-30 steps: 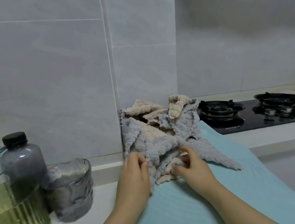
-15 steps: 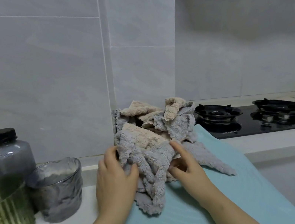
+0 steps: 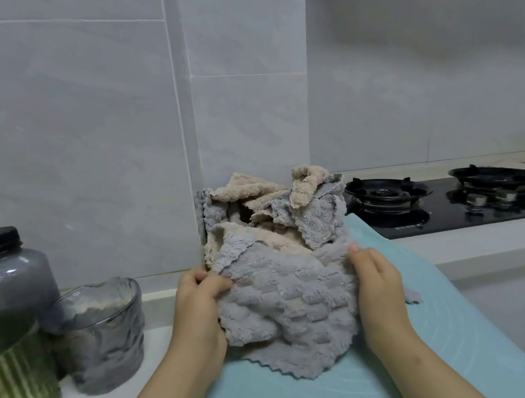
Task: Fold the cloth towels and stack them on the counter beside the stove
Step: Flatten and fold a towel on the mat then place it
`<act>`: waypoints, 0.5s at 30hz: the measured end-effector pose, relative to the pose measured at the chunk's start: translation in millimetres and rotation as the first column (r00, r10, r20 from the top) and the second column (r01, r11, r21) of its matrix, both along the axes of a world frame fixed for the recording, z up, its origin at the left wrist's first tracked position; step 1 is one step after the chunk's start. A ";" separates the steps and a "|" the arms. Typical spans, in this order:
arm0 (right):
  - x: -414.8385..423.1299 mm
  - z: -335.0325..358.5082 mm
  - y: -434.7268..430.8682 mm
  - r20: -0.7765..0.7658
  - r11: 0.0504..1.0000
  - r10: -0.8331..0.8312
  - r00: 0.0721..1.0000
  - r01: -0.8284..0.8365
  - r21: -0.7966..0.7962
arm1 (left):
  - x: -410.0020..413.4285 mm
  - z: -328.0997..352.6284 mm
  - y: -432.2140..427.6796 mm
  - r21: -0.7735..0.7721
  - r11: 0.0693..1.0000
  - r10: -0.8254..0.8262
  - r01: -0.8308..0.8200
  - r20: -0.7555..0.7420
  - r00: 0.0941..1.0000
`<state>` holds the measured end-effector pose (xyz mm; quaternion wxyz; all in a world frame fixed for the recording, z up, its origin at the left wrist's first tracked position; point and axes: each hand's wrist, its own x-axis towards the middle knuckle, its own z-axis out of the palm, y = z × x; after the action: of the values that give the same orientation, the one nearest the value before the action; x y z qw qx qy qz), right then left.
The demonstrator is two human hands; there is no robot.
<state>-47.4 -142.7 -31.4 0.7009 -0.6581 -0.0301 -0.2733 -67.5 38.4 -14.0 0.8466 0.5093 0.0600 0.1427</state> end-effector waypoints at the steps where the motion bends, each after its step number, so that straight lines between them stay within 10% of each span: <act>1: 2.0 -1.9 -3.2 -0.071 0.999 -0.039 0.997 0.037 -0.036 | 1.4 -0.7 0.8 0.011 1.000 0.013 -0.012 -0.021 1.000; 9: 2.4 -13.2 1.8 -0.275 0.836 -0.069 0.959 -0.095 -0.541 | -1.6 -7.7 -0.8 0.393 0.917 -0.066 0.065 -0.010 0.998; 15: -10.7 3.6 4.8 -0.139 0.936 0.160 0.977 -0.195 -0.293 | -1.9 -3.9 2.6 0.129 0.971 -0.185 0.201 -0.131 0.974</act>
<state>-58.1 -138.0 -27.8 0.6133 -0.7673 -0.0915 -0.1633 -69.5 41.1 -17.9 0.8131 0.5790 0.0498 0.0330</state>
